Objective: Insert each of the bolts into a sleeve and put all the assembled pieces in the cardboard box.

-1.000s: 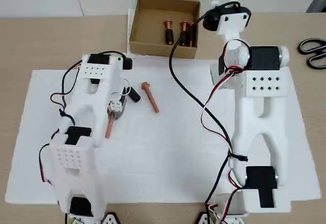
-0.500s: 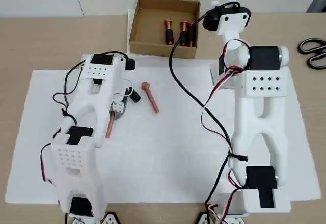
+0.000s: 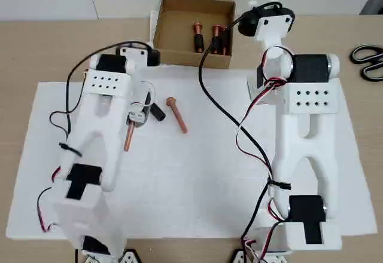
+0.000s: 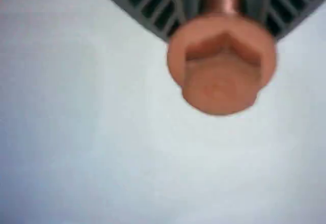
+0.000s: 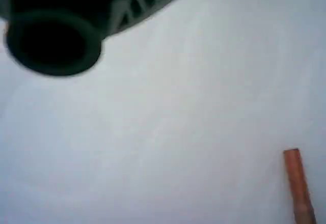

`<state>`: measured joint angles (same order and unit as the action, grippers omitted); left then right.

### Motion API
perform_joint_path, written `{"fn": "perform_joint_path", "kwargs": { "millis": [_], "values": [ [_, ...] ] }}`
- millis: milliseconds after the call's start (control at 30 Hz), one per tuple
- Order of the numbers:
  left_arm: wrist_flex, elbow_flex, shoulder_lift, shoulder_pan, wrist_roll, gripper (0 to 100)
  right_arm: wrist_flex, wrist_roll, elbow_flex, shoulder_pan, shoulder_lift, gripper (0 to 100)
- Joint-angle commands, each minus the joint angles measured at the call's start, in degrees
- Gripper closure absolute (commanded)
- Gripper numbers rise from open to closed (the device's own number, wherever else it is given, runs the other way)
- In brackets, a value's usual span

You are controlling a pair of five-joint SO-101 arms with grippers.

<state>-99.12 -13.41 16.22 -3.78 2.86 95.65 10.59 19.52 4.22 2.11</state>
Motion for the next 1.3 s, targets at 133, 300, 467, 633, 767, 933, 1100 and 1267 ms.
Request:
{"fn": "perform_joint_path", "kwargs": {
  "millis": [133, 300, 467, 633, 767, 933, 1100, 1267],
  "values": [
    [-1.1, -0.6, -17.4, -0.1, -4.7, 99, -2.8, 0.0, 0.3, 1.8, 14.0, 99.4],
    [-1.0, -0.6, -28.7, -0.1, -8.8, 99, -3.5, -0.3, -0.2, 5.9, 23.0, 99.4],
    [-1.1, -0.4, -36.9, -0.1, -9.1, 99, -4.6, -0.6, -6.7, 10.4, 29.6, 99.1],
    [-1.1, 1.6, -39.4, -0.1, -9.1, 99, -12.4, -0.5, -21.6, 11.1, 38.3, 99.1],
    [-1.0, 7.3, -39.1, -0.1, -9.1, 99, -18.2, -0.4, -33.1, 11.0, 45.0, 99.1],
    [-0.4, 14.6, -39.4, 0.1, -8.9, 99, -24.0, -0.4, -44.1, 11.2, 49.8, 99.2],
    [-0.8, 14.9, -39.6, 4.2, -5.0, 99, -29.2, -0.1, -48.7, 11.3, 52.6, 99.3],
    [-0.8, 14.9, -39.6, 8.0, -3.8, 99, -29.6, -0.4, -48.7, 11.2, 56.1, 99.5]
  ]
}}
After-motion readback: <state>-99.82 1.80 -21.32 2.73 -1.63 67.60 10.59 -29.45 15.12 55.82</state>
